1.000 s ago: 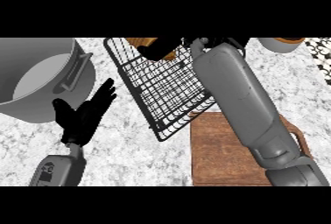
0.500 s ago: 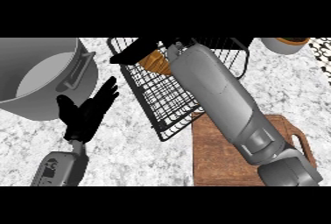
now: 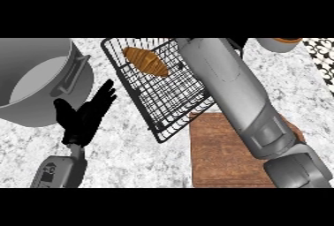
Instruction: Pick the croissant from the cutting board and place it in the tiered basket
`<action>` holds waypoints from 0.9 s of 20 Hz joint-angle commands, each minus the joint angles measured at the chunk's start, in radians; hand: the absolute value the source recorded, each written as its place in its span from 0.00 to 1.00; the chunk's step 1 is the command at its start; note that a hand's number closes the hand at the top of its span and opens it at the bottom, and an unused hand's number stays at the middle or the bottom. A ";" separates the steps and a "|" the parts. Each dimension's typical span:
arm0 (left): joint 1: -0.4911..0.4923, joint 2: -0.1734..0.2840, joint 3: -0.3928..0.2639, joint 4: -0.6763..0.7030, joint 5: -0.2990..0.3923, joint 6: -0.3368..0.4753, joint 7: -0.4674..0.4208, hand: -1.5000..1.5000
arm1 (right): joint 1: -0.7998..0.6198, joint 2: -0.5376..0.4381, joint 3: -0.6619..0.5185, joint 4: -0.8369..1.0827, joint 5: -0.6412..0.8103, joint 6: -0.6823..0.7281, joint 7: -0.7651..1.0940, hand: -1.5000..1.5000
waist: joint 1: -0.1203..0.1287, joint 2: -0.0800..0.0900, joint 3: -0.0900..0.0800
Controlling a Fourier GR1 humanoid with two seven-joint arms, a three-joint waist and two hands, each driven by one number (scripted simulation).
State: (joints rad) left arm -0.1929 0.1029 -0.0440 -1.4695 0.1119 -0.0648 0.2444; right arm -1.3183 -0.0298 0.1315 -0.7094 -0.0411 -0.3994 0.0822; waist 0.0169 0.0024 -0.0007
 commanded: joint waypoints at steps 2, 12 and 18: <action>0.061 0.025 0.002 -0.080 0.006 -0.011 0.029 0.50 | 0.060 -0.154 -0.065 -0.038 -0.022 0.042 0.073 0.00 | -0.019 -0.010 0.001; 0.020 -0.009 0.008 -0.017 -0.008 0.013 -0.003 0.50 | 0.343 -0.533 -0.133 -0.191 -0.153 0.587 -0.020 0.00 | -0.037 -0.007 0.002; 0.089 -0.030 -0.036 -0.094 -0.030 0.023 0.015 0.50 | 0.419 -0.760 -0.247 -0.137 -0.242 0.864 -0.077 0.00 | -0.020 -0.006 0.001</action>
State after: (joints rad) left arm -0.1497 0.0981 -0.0403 -1.5029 0.1045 -0.0608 0.2426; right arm -0.9483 -0.6673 -0.0656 -0.8487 -0.2353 0.3090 0.0067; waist -0.0100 -0.0013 0.0010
